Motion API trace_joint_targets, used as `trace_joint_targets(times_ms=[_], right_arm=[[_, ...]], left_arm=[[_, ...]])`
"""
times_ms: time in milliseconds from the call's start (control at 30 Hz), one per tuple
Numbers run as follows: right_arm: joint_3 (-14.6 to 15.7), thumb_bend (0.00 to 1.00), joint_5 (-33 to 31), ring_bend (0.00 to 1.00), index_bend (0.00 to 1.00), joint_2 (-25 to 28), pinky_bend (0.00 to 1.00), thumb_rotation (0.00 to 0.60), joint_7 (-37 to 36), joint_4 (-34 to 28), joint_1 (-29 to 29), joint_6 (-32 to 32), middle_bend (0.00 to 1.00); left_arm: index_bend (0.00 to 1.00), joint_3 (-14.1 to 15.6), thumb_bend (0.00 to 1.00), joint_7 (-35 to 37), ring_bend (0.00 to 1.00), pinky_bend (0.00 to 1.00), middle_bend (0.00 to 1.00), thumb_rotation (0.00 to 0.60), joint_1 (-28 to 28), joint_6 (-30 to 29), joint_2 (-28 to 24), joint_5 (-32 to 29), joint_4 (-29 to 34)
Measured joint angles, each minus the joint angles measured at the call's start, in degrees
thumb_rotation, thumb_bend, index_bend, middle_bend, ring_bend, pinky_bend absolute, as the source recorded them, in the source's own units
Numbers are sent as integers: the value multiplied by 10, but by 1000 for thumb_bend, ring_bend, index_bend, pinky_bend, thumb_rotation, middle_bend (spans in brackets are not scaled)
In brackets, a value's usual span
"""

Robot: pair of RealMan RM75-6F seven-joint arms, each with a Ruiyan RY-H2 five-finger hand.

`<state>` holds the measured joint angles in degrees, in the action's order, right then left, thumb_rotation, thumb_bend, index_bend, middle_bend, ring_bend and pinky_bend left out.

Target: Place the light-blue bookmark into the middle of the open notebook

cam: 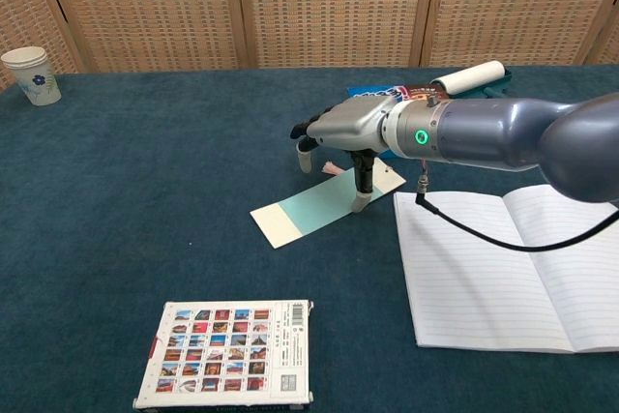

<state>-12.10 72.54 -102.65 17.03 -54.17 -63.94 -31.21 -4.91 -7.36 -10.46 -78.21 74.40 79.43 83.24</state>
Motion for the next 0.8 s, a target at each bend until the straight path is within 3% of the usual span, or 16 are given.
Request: trace_joint_targets(times_ms=[800], right_arm=[[17, 167, -79, 0, 308, 9, 17, 600, 71, -30, 1, -4, 0]], left_arm=[[0, 4, 41, 3, 0, 0, 0, 600, 0, -7, -2, 7, 3]])
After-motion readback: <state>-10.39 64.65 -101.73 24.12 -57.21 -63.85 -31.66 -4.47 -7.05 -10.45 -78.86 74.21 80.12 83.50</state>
